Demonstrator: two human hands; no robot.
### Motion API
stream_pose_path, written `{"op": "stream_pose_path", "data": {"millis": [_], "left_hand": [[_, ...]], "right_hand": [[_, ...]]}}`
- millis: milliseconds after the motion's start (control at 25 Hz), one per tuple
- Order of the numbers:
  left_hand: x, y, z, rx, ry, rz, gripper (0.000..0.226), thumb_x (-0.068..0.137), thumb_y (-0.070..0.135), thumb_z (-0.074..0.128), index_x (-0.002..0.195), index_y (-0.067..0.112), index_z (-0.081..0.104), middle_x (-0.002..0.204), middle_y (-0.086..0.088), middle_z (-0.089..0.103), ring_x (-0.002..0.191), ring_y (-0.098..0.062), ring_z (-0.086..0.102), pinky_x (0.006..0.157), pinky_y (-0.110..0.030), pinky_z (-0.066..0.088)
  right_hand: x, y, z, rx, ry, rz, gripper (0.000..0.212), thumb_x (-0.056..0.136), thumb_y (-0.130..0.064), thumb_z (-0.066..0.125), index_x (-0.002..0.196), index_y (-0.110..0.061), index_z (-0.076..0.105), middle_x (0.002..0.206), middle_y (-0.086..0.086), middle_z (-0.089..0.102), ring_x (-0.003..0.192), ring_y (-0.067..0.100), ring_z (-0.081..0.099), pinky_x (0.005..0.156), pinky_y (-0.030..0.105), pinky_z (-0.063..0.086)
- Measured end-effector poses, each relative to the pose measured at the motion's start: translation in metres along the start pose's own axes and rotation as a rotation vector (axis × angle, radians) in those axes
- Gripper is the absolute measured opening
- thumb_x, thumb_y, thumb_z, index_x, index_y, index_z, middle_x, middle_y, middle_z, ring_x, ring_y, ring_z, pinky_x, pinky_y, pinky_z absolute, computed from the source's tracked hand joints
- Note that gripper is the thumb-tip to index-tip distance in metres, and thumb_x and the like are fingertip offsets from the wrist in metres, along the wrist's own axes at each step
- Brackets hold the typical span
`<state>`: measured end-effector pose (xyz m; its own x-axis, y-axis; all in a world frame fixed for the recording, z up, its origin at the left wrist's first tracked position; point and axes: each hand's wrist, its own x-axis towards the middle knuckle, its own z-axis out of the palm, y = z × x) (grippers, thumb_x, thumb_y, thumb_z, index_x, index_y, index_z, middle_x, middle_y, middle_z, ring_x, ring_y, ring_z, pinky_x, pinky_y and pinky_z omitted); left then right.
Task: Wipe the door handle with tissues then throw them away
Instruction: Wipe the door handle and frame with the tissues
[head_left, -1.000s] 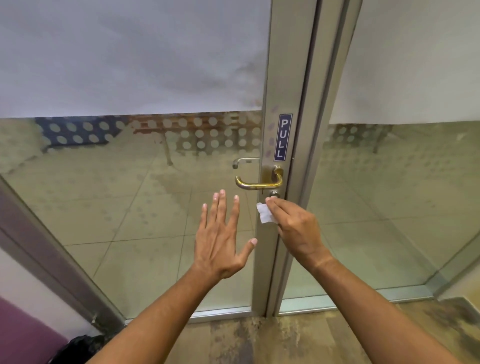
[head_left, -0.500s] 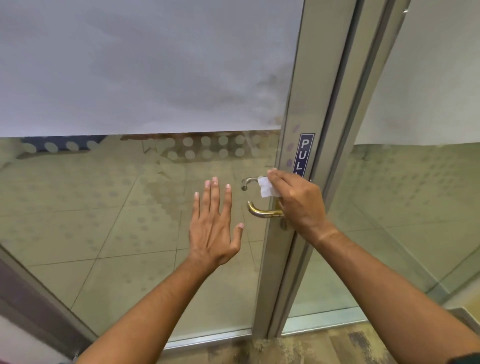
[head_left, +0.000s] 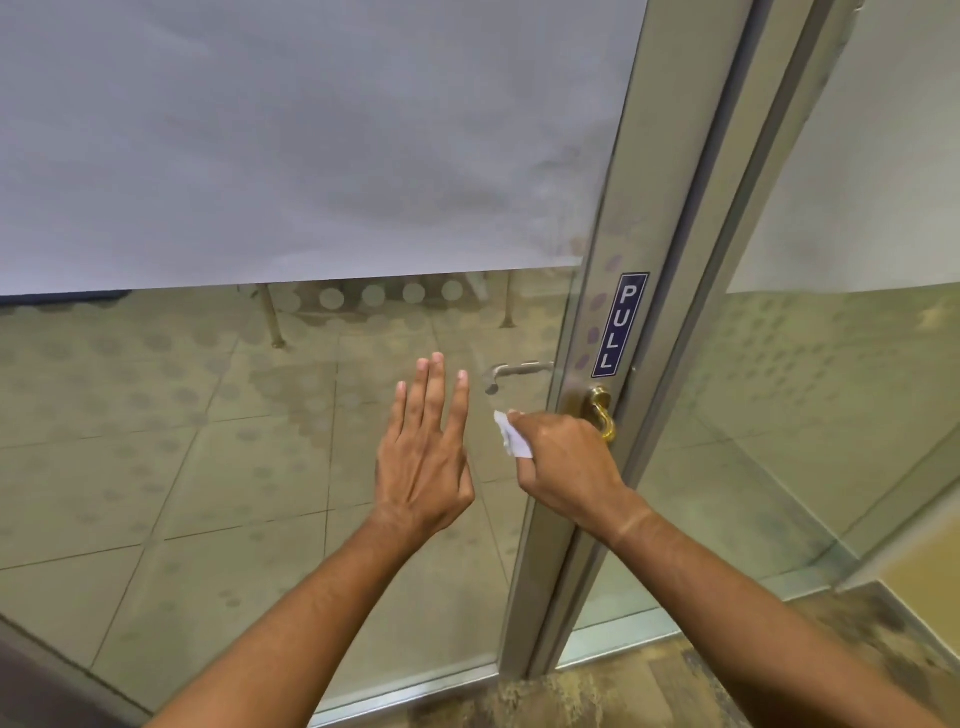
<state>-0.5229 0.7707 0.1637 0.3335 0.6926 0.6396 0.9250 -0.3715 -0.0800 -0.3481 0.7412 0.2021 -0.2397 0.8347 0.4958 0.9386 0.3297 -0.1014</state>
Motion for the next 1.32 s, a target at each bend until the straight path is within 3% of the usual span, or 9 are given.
{"op": "stream_pose_path", "data": {"millis": [120,200,320,440,720,920,1000,1160,1320], "left_hand": [[0.004,0.001,0.006,0.002,0.039,0.022,0.098,0.068,0.014,0.066,0.156,0.001,0.023,0.163,-0.024,0.007,0.153,-0.037,0.005,0.124,-0.049,0.007],[0.006,0.002,0.009,0.010,0.047,0.035,0.097,0.068,0.015,0.065,0.155,0.000,0.023,0.163,-0.025,0.008,0.153,-0.038,0.006,0.124,-0.050,0.008],[0.013,0.002,0.014,-0.008,0.087,0.057,0.089,0.074,0.020,0.053,0.155,0.000,0.022,0.163,-0.024,0.006,0.153,-0.036,0.002,0.125,-0.048,0.004],[0.021,0.002,0.019,-0.020,0.127,0.051,0.085,0.080,0.022,0.053,0.155,0.000,0.019,0.164,-0.024,0.003,0.154,-0.034,-0.003,0.125,-0.047,0.001],[0.036,0.006,0.037,-0.007,0.250,-0.006,0.086,0.092,0.038,0.046,0.156,0.001,0.003,0.163,-0.014,-0.022,0.152,-0.029,-0.016,0.124,-0.043,-0.008],[0.055,0.003,0.040,0.046,0.329,0.014,0.084,0.097,0.042,0.040,0.157,0.005,-0.007,0.162,-0.012,-0.026,0.152,-0.026,-0.019,0.123,-0.042,-0.011],[0.059,0.002,0.040,0.080,0.347,0.022,0.083,0.098,0.042,0.037,0.156,0.006,-0.011,0.161,-0.012,-0.028,0.151,-0.026,-0.021,0.123,-0.041,-0.012],[0.061,0.002,0.042,0.107,0.346,0.011,0.084,0.098,0.044,0.034,0.155,0.006,-0.014,0.160,-0.012,-0.032,0.150,-0.025,-0.024,0.123,-0.040,-0.014],[0.062,0.004,0.044,0.094,0.354,0.012,0.087,0.096,0.043,0.038,0.155,0.007,-0.015,0.160,-0.010,-0.033,0.150,-0.024,-0.024,0.123,-0.040,-0.014]], "right_hand": [[-0.007,-0.005,0.002,0.014,-0.011,-0.008,0.015,0.081,-0.021,0.053,0.092,-0.015,0.061,0.083,0.003,0.068,0.070,0.027,0.066,0.055,0.033,0.049],[-0.013,-0.006,0.004,0.013,-0.031,-0.038,0.032,0.074,-0.026,0.056,0.101,-0.009,0.062,0.090,0.006,0.068,0.077,0.026,0.066,0.062,0.030,0.048],[-0.017,-0.005,0.012,0.046,0.025,-0.018,0.053,0.082,-0.040,0.054,0.119,-0.002,0.061,0.111,0.013,0.069,0.100,0.028,0.065,0.087,0.036,0.052],[-0.011,-0.004,0.022,0.027,0.070,0.058,0.050,0.095,-0.037,0.048,0.126,0.001,0.059,0.121,0.019,0.066,0.112,0.032,0.063,0.097,0.041,0.050],[-0.015,0.000,0.046,-0.096,0.138,0.052,0.041,0.096,-0.022,0.052,0.129,0.002,0.056,0.101,0.015,0.068,0.088,0.029,0.064,0.081,0.042,0.051],[-0.013,0.002,0.056,-0.123,0.219,0.033,0.039,0.096,-0.022,0.050,0.126,0.001,0.059,0.090,0.012,0.069,0.077,0.026,0.064,0.073,0.041,0.052],[-0.017,0.004,0.059,-0.135,0.228,0.013,0.039,0.097,-0.022,0.046,0.126,0.000,0.059,0.087,0.011,0.068,0.075,0.025,0.063,0.072,0.040,0.052],[-0.028,0.029,0.059,-0.110,0.204,-0.082,0.040,0.086,-0.018,0.069,0.122,-0.002,0.061,0.092,0.013,0.069,0.080,0.028,0.064,0.076,0.041,0.052],[-0.027,0.024,0.058,-0.032,0.228,-0.002,0.031,0.082,-0.018,0.070,0.109,-0.004,0.066,0.088,0.012,0.068,0.077,0.028,0.062,0.077,0.039,0.051]]}}
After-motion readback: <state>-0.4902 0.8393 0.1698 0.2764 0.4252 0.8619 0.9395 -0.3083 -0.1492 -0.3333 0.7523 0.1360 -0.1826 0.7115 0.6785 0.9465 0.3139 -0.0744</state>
